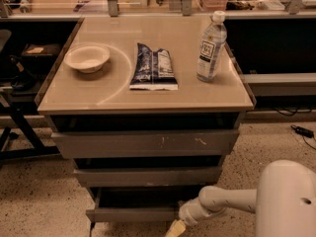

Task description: Open bottom drawer

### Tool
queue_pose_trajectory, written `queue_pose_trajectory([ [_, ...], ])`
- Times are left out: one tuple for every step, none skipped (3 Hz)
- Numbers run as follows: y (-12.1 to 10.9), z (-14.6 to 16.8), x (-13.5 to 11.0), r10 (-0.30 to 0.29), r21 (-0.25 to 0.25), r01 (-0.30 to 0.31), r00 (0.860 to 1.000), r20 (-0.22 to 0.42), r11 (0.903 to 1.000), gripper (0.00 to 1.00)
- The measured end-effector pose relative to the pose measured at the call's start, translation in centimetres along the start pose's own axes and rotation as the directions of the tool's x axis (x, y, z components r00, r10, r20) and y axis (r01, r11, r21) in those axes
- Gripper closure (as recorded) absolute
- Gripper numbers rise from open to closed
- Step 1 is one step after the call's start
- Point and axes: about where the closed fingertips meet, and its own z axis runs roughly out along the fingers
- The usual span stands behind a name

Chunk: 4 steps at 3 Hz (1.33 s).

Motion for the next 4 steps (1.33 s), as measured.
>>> queue_pose_trajectory([
  [-1.7,0.6,0.0,-0.019,0.0,0.019,1.0,-0.008,0.9998,0.0],
  [-2.2,1.9,1.3,-0.016,-0.016,0.015,0.999,-0.031,0.9998,0.0],
  [-1.8,2.0,2.0,-0.007,-0.027,0.005,0.999,-0.046,0.9996,0.0],
  [-1.2,1.5,2.7,0.006,-0.03,-0.008,0.998,-0.059,0.9995,0.0],
])
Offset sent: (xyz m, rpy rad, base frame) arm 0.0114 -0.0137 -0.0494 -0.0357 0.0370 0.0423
